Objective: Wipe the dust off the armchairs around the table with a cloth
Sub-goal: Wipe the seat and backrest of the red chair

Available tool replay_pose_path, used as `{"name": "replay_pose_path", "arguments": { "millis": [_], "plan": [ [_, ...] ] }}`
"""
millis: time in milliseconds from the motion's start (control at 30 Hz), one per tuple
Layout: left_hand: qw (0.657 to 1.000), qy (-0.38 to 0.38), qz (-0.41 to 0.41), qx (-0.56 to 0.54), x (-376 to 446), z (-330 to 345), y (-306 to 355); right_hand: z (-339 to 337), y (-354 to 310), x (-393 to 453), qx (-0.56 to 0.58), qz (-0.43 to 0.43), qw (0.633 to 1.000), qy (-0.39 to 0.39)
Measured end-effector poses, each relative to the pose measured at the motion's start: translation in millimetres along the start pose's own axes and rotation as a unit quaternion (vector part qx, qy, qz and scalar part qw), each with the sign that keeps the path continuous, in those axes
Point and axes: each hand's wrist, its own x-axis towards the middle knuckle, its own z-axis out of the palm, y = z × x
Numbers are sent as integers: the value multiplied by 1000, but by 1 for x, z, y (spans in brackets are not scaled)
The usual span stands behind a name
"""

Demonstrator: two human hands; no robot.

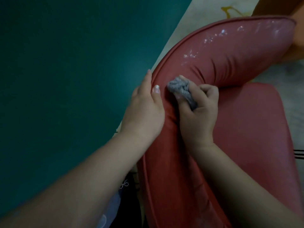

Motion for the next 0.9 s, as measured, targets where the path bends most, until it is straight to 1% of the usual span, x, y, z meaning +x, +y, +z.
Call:
{"name": "replay_pose_path", "arguments": {
  "millis": [100, 167, 233, 300, 400, 467, 533, 633, 700, 800, 900],
  "plan": [
    [999, -44, 2, 16, 44, 1, 11, 2, 7, 28, -37, -42, 998, -7],
    [998, -60, -1, 23, 65, 3, 18, 7, 11, 59, -64, -49, 997, 3],
    [998, -54, 5, 28, 75, 5, 20, 9, 11, 71, -57, -36, 998, 14],
    [999, -39, 17, 23, 74, 7, 17, 8, 10, 58, -48, -38, 998, 22],
    [999, -31, 26, 11, 72, 7, 10, 4, 6, 30, -30, -45, 999, -3],
    [999, -28, 27, 15, 73, 7, 9, 1, 7, 41, -45, -60, 997, -27],
    [999, -26, 34, 20, 75, 8, 9, 4, 10, 70, -82, -68, 994, -27],
    [999, -27, 40, 14, 74, 9, 6, 11, 11, 101, -92, -21, 996, 2],
    [998, -28, 52, 21, 73, 9, 4, 14, 10, 89, -87, -3, 996, 23],
    [994, -20, 96, 46, 67, 7, 4, 13, 2, 59, -61, 26, 997, 27],
    [992, -40, 113, 31, 68, 7, 5, 16, 4, 81, -80, 23, 996, 20]
  ]
}}
